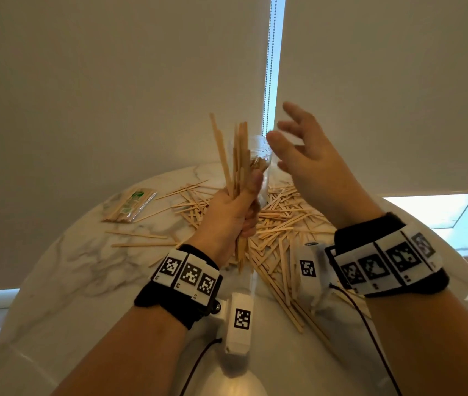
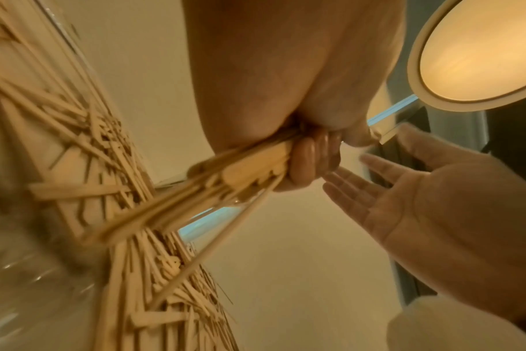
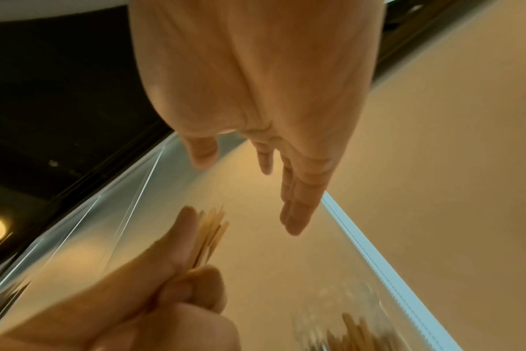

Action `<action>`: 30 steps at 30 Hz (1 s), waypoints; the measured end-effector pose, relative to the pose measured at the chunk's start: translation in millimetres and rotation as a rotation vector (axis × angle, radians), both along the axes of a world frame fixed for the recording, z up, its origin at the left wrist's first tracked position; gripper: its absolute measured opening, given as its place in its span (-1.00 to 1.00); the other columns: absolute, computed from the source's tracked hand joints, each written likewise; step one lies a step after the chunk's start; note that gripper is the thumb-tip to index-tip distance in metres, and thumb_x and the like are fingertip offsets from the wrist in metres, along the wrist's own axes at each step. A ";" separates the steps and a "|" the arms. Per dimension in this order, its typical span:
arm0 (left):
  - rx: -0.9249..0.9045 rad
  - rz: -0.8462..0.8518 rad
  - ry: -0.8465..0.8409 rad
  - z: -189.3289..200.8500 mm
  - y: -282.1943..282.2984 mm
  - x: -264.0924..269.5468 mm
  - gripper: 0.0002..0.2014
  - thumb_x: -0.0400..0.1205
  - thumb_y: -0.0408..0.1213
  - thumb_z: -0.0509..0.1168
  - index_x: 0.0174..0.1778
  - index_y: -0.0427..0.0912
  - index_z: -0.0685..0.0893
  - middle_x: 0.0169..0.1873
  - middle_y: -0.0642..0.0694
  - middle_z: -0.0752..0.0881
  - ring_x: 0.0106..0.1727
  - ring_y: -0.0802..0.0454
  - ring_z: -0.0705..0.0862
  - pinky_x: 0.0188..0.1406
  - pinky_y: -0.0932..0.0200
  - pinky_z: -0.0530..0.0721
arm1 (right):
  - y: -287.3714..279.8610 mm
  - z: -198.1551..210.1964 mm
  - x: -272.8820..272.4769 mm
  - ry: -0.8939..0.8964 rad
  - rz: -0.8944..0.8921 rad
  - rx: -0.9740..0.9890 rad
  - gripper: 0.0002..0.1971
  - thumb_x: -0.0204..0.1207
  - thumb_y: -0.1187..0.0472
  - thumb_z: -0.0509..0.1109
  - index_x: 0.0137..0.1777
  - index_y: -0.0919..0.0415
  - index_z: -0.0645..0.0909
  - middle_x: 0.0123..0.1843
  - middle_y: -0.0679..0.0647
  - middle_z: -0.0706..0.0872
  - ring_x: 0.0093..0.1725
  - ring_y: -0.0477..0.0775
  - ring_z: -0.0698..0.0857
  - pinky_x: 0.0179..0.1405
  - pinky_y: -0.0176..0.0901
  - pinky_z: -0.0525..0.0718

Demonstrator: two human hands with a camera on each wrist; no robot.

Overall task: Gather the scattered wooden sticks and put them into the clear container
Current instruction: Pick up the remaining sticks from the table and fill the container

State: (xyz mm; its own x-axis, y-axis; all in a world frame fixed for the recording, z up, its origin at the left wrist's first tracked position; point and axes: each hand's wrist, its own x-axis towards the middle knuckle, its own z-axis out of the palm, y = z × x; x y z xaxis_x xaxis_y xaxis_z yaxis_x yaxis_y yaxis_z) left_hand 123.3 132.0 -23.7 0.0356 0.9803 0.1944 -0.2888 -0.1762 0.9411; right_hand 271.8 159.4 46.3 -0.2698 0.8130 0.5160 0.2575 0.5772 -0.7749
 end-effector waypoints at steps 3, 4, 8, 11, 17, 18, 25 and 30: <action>0.016 -0.075 0.157 3.9 -4.0 3.4 -0.66 0.56 0.08 0.42 -0.26 -0.07 0.48 -0.53 0.01 0.33 -0.54 0.05 0.21 -0.56 0.15 0.19 | -9.0 7.1 -2.0 -0.030 0.048 0.123 -0.31 0.69 -0.21 0.24 0.75 -0.23 0.05 0.70 -0.15 0.30 0.55 -0.14 0.48 0.41 -0.15 0.56; 0.017 -0.101 0.208 5.0 -4.9 4.7 -0.65 0.55 0.07 0.42 -0.26 -0.09 0.46 -0.54 0.01 0.35 -0.55 0.05 0.23 -0.57 0.15 0.22 | -11.1 7.6 -3.9 -0.049 0.064 0.156 -0.34 0.70 -0.19 0.25 0.75 -0.22 0.10 0.66 -0.17 0.36 0.51 -0.20 0.51 0.37 -0.22 0.58; 0.003 -0.153 0.345 7.6 -6.8 5.4 -0.68 0.66 -0.04 0.39 -0.31 -0.06 0.48 -0.55 0.01 0.36 -0.57 0.06 0.25 -0.63 0.21 0.26 | -8.7 4.4 -7.1 -0.050 -0.030 0.213 -0.72 0.77 0.10 0.26 0.38 0.06 0.67 0.12 -0.19 0.75 0.08 -0.27 0.73 0.11 -0.34 0.72; 0.011 -0.138 0.391 10.4 -6.9 0.3 -0.69 0.69 -0.03 0.38 -0.23 -0.12 0.48 -0.56 0.02 0.37 -0.57 0.06 0.26 -0.64 0.22 0.27 | -7.8 2.2 -5.4 -0.028 -0.031 0.175 -0.78 0.77 0.18 0.23 0.25 0.09 0.69 0.01 -0.13 0.79 0.01 -0.17 0.77 0.01 -0.30 0.76; 0.017 -0.123 0.434 11.5 -7.5 -1.1 -0.68 0.68 -0.05 0.36 -0.26 -0.16 0.48 -0.58 0.04 0.42 -0.59 0.07 0.29 -0.63 0.26 0.31 | -10.9 1.3 -8.0 -0.214 -0.013 0.177 -0.76 0.74 0.09 0.22 0.07 0.05 0.74 -0.13 -0.05 0.81 -0.14 -0.05 0.80 -0.08 0.01 0.82; 0.020 -0.120 0.436 11.5 -7.6 -2.0 -0.69 0.69 -0.08 0.35 -0.24 -0.18 0.48 -0.57 0.03 0.42 -0.58 0.07 0.29 -0.63 0.26 0.31 | -11.4 0.2 -9.6 -0.218 -0.007 0.179 -0.75 0.74 0.05 0.22 0.13 0.04 0.73 -0.07 -0.06 0.81 -0.10 -0.07 0.80 -0.05 0.02 0.82; 0.023 -0.105 0.493 11.7 -8.8 -1.5 -0.78 0.72 -0.22 0.34 -0.23 -0.18 0.55 -0.56 0.05 0.50 -0.59 0.13 0.37 -0.59 0.25 0.36 | -14.9 -4.5 -17.5 -0.160 0.032 0.189 -0.67 0.73 0.13 0.31 0.47 0.03 0.46 0.20 -0.14 0.72 -0.02 -0.19 0.77 0.04 -0.16 0.81; 0.042 -0.085 0.470 13.3 -9.8 -2.9 -0.78 0.73 -0.14 0.32 -0.14 -0.21 0.55 -0.55 0.08 0.50 -0.58 0.14 0.38 -0.57 0.27 0.38 | -12.8 -0.6 -13.0 -0.215 0.008 0.284 -0.56 0.69 0.28 0.32 0.53 0.03 0.39 0.24 -0.18 0.70 -0.03 -0.18 0.75 -0.02 -0.34 0.76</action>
State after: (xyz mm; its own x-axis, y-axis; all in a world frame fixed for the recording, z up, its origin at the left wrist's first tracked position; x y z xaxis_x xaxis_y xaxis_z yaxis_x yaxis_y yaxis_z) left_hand 120.4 122.2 -10.4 0.2091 0.9616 0.1775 0.1513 -0.2112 0.9657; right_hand 258.8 146.6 45.7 -0.4025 0.6430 0.6516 0.3920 0.7643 -0.5121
